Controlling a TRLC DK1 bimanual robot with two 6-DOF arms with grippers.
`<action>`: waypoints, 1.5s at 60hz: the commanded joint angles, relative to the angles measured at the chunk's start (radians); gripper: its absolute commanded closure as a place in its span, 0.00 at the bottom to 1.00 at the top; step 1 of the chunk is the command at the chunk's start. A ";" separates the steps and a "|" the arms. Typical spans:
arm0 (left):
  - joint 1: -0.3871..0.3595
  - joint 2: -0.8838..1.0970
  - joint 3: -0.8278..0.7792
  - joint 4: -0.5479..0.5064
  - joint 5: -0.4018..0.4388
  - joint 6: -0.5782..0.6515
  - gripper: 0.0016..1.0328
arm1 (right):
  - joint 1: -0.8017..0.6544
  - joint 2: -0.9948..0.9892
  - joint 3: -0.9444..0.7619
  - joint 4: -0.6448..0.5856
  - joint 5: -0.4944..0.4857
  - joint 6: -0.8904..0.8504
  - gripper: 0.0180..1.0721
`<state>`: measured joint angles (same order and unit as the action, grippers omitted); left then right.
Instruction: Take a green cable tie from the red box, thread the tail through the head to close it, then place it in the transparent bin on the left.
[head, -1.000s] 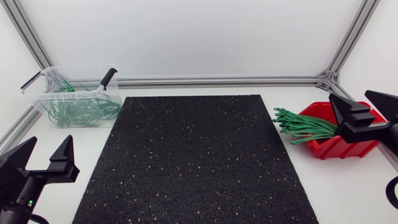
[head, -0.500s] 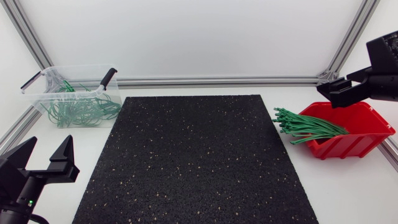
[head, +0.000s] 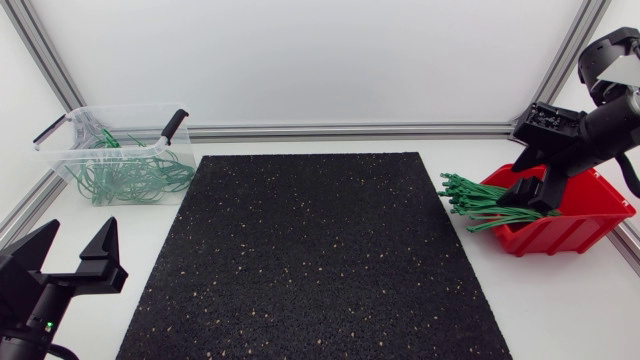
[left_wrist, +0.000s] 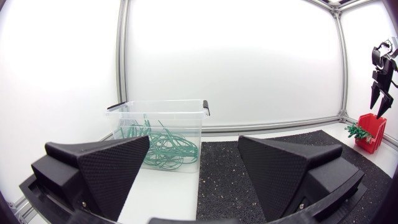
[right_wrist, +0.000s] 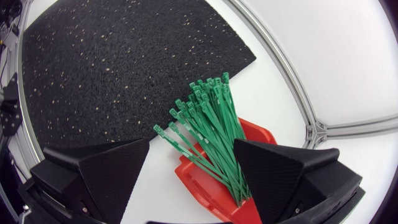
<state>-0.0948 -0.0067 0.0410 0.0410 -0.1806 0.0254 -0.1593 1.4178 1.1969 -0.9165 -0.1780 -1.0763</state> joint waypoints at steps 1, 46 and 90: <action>-0.005 -0.003 -0.044 -0.013 0.007 -0.013 0.04 | -0.011 0.047 0.015 -0.019 0.026 -0.136 0.08; 0.006 0.002 -0.043 -0.021 0.016 -0.013 0.04 | 0.038 0.104 -0.186 0.056 0.083 -0.516 0.38; 0.009 0.004 -0.041 -0.024 0.024 -0.013 0.04 | 0.049 0.133 -0.257 0.246 0.120 -0.514 0.61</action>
<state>-0.0937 -0.0067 0.0410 0.0353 -0.1619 0.0254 -0.1184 1.5322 0.9634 -0.6758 -0.0654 -1.5688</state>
